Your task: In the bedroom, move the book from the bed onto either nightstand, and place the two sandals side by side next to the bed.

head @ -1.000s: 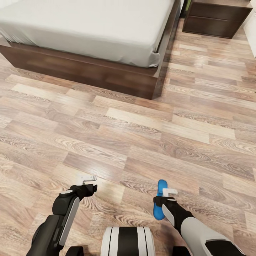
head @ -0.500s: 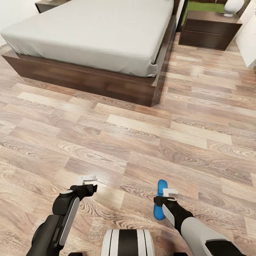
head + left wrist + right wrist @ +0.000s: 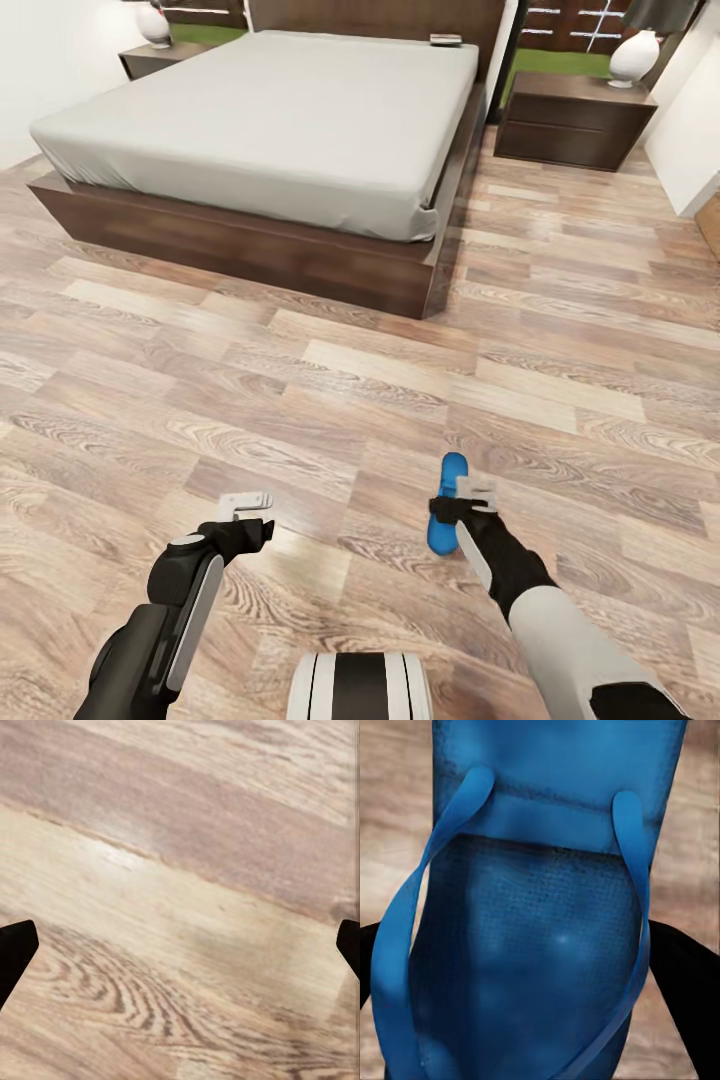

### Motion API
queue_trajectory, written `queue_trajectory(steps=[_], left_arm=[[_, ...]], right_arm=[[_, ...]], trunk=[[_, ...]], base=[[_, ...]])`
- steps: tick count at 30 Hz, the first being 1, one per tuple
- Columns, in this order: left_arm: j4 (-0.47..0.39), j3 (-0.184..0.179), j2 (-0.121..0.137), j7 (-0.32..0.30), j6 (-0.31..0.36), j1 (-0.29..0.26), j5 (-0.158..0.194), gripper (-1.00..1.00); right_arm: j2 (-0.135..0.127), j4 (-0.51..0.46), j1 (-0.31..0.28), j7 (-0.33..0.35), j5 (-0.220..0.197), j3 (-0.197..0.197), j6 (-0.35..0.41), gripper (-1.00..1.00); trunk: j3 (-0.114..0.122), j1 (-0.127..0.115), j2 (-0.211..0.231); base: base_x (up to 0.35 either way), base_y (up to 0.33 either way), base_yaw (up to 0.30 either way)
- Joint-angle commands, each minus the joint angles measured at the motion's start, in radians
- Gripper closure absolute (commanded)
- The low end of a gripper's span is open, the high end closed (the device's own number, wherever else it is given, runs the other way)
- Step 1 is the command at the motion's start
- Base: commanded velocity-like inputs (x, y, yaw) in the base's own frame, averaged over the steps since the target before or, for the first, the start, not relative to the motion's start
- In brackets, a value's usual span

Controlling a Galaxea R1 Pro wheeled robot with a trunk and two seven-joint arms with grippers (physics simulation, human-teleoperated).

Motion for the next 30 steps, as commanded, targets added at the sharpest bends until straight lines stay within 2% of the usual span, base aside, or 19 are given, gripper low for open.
queue_trajectory(steps=[1,2,4,5,6,7,9,13,18,22,30], left_arm=[[-0.001,-0.001,0.0,0.007,0.004,0.0,0.007,-1.0],[-0.001,-0.001,0.0,0.007,0.004,0.0,0.007,-1.0],[-0.001,0.0,0.0,0.005,0.005,0.0,0.007,-1.0],[-0.001,-0.001,0.0,0.005,0.005,0.0,0.006,-1.0],[-0.001,-0.001,0.0,0.004,0.006,0.0,0.006,-1.0],[-0.001,-0.001,0.0,0.004,0.006,0.0,0.006,-1.0],[-0.001,-0.001,0.0,0.003,0.007,0.0,0.006,-1.0],[-0.001,-0.001,0.0,0.002,0.007,0.0,0.006,-1.0],[-0.001,-0.001,0.0,0.002,0.007,0.0,0.004,-1.0],[-0.001,-0.001,0.0,0.002,0.008,0.0,0.003,-1.0],[-0.001,-0.001,0.0,0.002,0.009,0.0,0.002,-1.0]], right_arm=[[-0.001,-0.06,0.004,-0.008,-0.012,0.004,0.055,1.0],[-0.001,-0.106,0.006,-0.008,-0.012,0.004,0.08,1.0],[-0.001,-0.31,0.013,-0.009,-0.01,0.004,0.18,1.0],[-0.001,-0.36,0.019,-0.009,-0.01,0.004,0.204,1.0],[-0.001,-0.454,0.04,-0.009,-0.009,0.003,0.251,1.0],[-0.001,-0.498,0.054,-0.009,-0.009,0.003,0.273,1.0],[-0.001,-0.651,0.11,-0.01,-0.009,0.003,0.348,1.0],[-0.001,-0.808,0.177,-0.013,-0.008,0.002,0.412,1.0],[-0.002,-0.895,0.206,-0.014,-0.008,0.003,0.457,1.0],[-0.001,-0.915,0.212,-0.014,-0.008,0.004,0.491,1.0],[-0.001,-0.921,0.214,-0.014,-0.006,0.004,0.505,1.0]], trunk=[[0.003,0.0,0.0],[0.007,-0.001,0.0],[0.015,-0.002,0.001],[0.019,-0.002,0.001],[0.023,-0.003,0.001],[0.026,-0.003,0.001],[0.034,-0.004,0.002],[0.05,-0.006,0.003],[0.069,-0.008,0.004],[0.084,-0.01,0.005],[0.115,-0.014,0.007]], base=[[0.0,0.0,0.0],[0.0,0.0,0.0],[0.0,0.0,0.0],[0.0,0.0,0.0],[0.0,0.0,0.0],[0.0,0.0,0.0],[0.0,0.0,0.0],[0.0,0.0,0.0],[0.0,0.0,0.0],[0.0,0.0,0.0],[0.0,0.0,0.0]])
